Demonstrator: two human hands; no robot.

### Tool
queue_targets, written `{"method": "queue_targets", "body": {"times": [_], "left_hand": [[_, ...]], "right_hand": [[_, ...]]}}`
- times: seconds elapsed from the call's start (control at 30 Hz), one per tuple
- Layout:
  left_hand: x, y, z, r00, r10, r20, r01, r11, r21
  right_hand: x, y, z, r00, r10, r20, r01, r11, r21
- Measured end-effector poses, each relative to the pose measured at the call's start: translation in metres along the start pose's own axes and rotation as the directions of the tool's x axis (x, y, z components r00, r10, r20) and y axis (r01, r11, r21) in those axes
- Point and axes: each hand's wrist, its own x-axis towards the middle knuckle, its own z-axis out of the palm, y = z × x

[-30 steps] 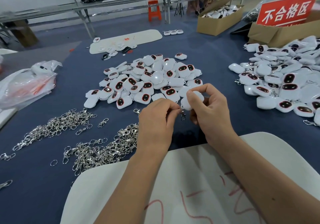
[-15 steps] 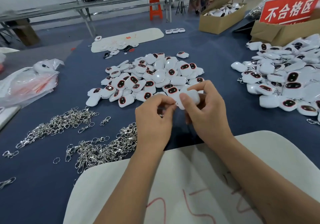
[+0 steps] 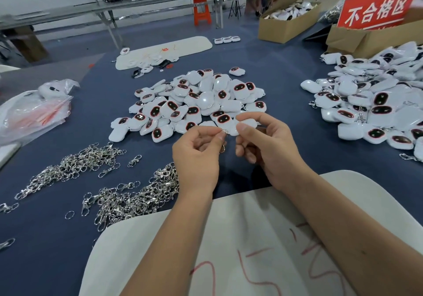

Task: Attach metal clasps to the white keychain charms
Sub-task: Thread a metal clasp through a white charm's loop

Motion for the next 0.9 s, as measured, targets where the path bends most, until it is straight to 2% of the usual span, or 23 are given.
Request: {"method": "queue_targets", "body": {"times": [0.1,0.2,0.3,0.37,0.4,0.43,0.5,0.57,0.6,0.67,0.73,0.83,0.9], "left_hand": [[0.0,0.002,-0.001,0.995,0.093,0.022,-0.095,0.986,0.14],[0.0,0.004,-0.005,0.973,0.206,0.107,-0.229,0.929,0.291],[0.004,0.006,-0.009,0.91,0.298,0.289,-0.41,0.757,0.509],[0.006,0.006,-0.01,0.9,0.246,0.359,-0.426,0.665,0.613],[0.005,0.005,-0.01,0.903,0.229,0.363,-0.418,0.662,0.623],[0.005,0.004,-0.011,0.911,0.223,0.347,-0.399,0.691,0.603],[0.003,0.003,-0.01,0.95,0.198,0.242,-0.292,0.838,0.46],[0.002,0.003,-0.006,0.989,0.082,0.125,-0.106,0.974,0.201],[0.001,0.004,-0.003,0.995,-0.002,0.1,-0.004,0.998,0.059],[-0.004,0.006,0.002,0.978,-0.156,0.138,0.182,0.963,-0.198],[-0.008,0.009,0.005,0.942,-0.26,0.214,0.325,0.865,-0.382],[-0.009,0.011,0.007,0.911,-0.347,0.22,0.411,0.758,-0.507],[-0.008,0.011,0.007,0.909,-0.374,0.183,0.413,0.752,-0.514]], "right_hand": [[0.0,0.001,0.0,1.0,-0.012,-0.001,0.012,1.0,0.006],[-0.001,0.001,0.001,0.999,-0.035,0.006,0.036,0.999,-0.026],[-0.004,0.004,0.003,0.995,-0.093,0.022,0.096,0.972,-0.215],[-0.007,0.006,0.005,0.987,-0.155,0.036,0.156,0.892,-0.424],[-0.007,0.007,0.006,0.982,-0.183,0.039,0.178,0.853,-0.491],[-0.007,0.007,0.007,0.98,-0.198,0.034,0.188,0.843,-0.503],[-0.006,0.006,0.007,0.984,-0.176,0.009,0.167,0.915,-0.366],[-0.004,0.002,0.004,0.994,-0.11,0.003,0.11,0.982,-0.153],[-0.002,0.0,0.002,0.998,-0.068,0.02,0.069,0.996,-0.057],[-0.001,-0.003,-0.001,0.997,0.006,0.074,-0.014,0.994,0.11],[-0.001,-0.004,-0.002,0.994,0.033,0.107,-0.053,0.98,0.19],[-0.001,-0.004,0.0,0.994,0.041,0.097,-0.058,0.983,0.176],[-0.001,-0.003,0.002,0.995,0.046,0.087,-0.059,0.987,0.151]]}}
